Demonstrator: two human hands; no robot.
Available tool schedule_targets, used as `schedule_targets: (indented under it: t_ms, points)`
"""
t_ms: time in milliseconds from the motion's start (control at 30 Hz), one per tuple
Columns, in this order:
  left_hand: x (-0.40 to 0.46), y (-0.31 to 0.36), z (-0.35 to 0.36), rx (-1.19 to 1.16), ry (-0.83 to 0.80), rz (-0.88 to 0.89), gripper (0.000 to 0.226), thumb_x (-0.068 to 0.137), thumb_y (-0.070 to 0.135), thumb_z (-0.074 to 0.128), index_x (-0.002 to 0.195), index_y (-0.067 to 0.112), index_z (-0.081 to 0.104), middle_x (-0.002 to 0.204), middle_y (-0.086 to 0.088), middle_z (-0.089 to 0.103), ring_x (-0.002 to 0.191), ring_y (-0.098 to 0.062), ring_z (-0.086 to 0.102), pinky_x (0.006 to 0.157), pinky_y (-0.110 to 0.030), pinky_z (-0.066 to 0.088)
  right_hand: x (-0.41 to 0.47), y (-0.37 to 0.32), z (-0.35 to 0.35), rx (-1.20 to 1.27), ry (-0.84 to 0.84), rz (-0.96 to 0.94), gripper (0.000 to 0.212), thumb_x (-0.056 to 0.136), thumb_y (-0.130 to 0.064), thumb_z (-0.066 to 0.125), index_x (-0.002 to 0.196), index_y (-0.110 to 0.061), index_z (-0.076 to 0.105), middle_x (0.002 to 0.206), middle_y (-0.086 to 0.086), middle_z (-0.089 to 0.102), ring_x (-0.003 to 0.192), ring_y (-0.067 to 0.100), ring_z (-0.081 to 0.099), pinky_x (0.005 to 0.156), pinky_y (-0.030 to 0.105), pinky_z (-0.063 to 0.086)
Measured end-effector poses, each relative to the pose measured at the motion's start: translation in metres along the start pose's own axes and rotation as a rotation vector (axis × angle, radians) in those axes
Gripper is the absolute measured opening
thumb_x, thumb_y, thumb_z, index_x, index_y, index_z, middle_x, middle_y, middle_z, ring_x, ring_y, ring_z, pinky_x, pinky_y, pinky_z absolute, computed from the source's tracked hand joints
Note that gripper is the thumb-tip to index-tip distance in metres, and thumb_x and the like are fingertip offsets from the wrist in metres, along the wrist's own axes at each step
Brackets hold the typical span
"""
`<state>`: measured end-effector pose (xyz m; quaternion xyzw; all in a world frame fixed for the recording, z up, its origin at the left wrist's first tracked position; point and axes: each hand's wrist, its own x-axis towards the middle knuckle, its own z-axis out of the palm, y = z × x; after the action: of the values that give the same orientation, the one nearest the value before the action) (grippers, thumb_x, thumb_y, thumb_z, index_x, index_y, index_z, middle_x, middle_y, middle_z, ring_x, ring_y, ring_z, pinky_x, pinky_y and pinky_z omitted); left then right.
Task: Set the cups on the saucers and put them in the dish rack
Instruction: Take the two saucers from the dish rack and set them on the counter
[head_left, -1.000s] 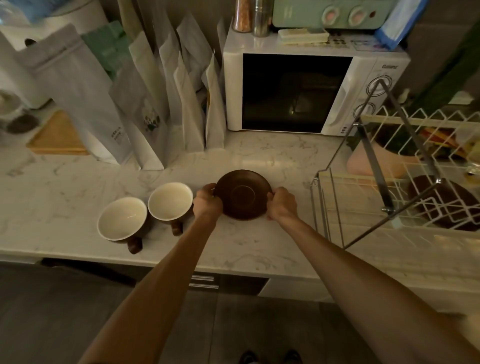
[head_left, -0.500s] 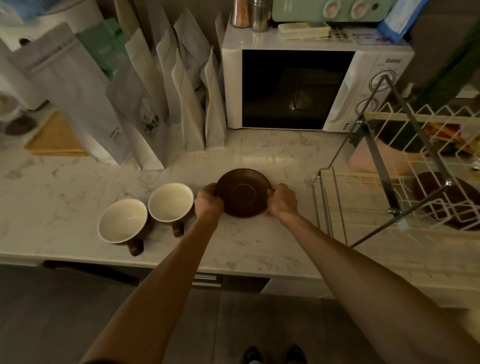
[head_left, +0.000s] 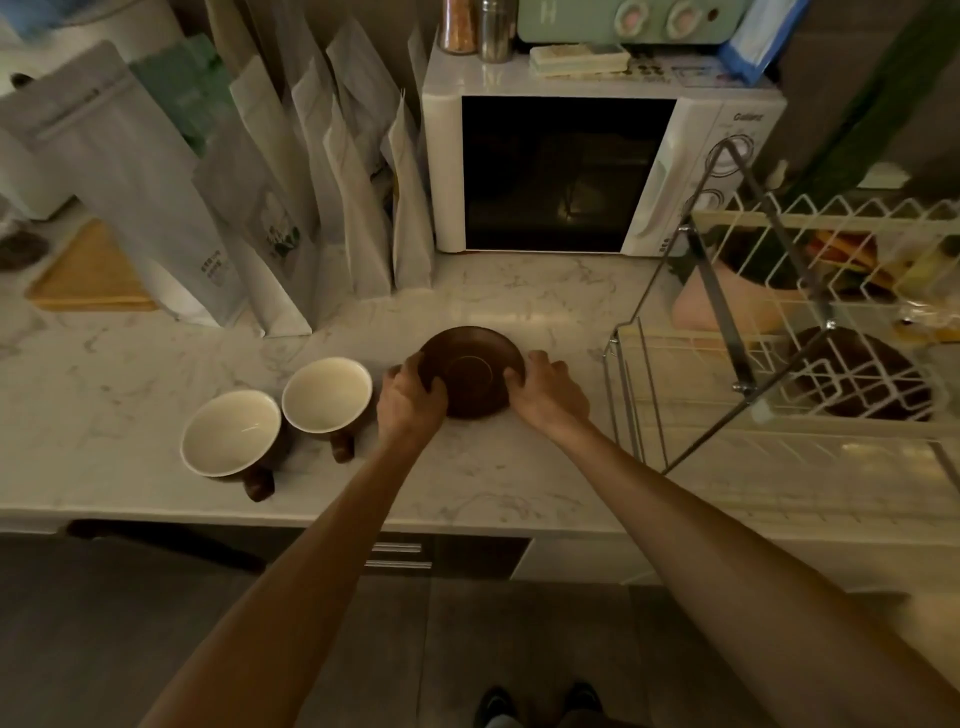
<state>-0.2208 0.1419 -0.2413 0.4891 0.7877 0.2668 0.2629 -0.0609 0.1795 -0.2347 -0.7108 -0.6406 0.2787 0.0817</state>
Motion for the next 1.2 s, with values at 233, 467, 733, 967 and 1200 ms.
schedule_targets:
  t_ms: [233,467,733,967,1200]
  points:
    - [-0.043,0.018,-0.022,0.247,-0.119,0.346,0.043,0.095,0.032,0.052,0.136,0.020,0.050,0.133,-0.010,0.059,0.117,-0.026,0.059,0.097,-0.037,0.048,-0.046,-0.003,-0.026,-0.187,0.052,-0.274,0.050,0.101,-0.046,0.040,0.142,-0.019,0.041,0.134,0.013,0.051,0.116,0.034,0.058,0.087,0.041,0.047]
    - [-0.095,0.033,-0.034,0.747,-0.459,0.508,0.055,0.095,0.046,0.047,0.146,0.029,0.035,0.146,-0.002,0.046,0.133,-0.025,0.045,0.108,-0.048,0.039,-0.091,0.020,-0.060,-0.312,-0.309,-0.577,0.051,0.099,-0.043,0.048,0.146,-0.023,0.041,0.148,0.007,0.045,0.132,0.025,0.047,0.102,0.039,0.042]
    - [-0.168,0.053,-0.021,0.739,-0.705,0.414,0.062,0.093,0.045,0.053,0.148,0.032,0.029,0.152,0.001,0.039,0.136,-0.020,0.039,0.111,-0.038,0.032,-0.146,0.067,-0.092,-0.390,-0.596,-0.549,0.061,0.096,-0.047,0.053,0.151,-0.029,0.032,0.149,0.000,0.048,0.131,0.022,0.049,0.098,0.033,0.039]
    - [-0.208,0.094,0.019,0.775,-0.717,0.532,0.063,0.093,0.047,0.052,0.148,0.034,0.026,0.152,0.003,0.040,0.134,-0.017,0.042,0.111,-0.038,0.035,-0.167,0.133,-0.142,-0.401,-0.520,-0.481,0.062,0.096,-0.047,0.055,0.151,-0.028,0.034,0.148,0.001,0.049,0.130,0.021,0.050,0.099,0.033,0.040]
    - [-0.226,0.142,0.073,0.832,-0.765,0.663,0.065,0.093,0.053,0.047,0.150,0.037,0.022,0.155,0.004,0.033,0.138,-0.018,0.037,0.112,-0.035,0.032,-0.162,0.206,-0.189,-0.397,-0.367,-0.359,0.058,0.096,-0.048,0.053,0.150,-0.032,0.035,0.148,0.001,0.049,0.131,0.024,0.048,0.101,0.040,0.041]
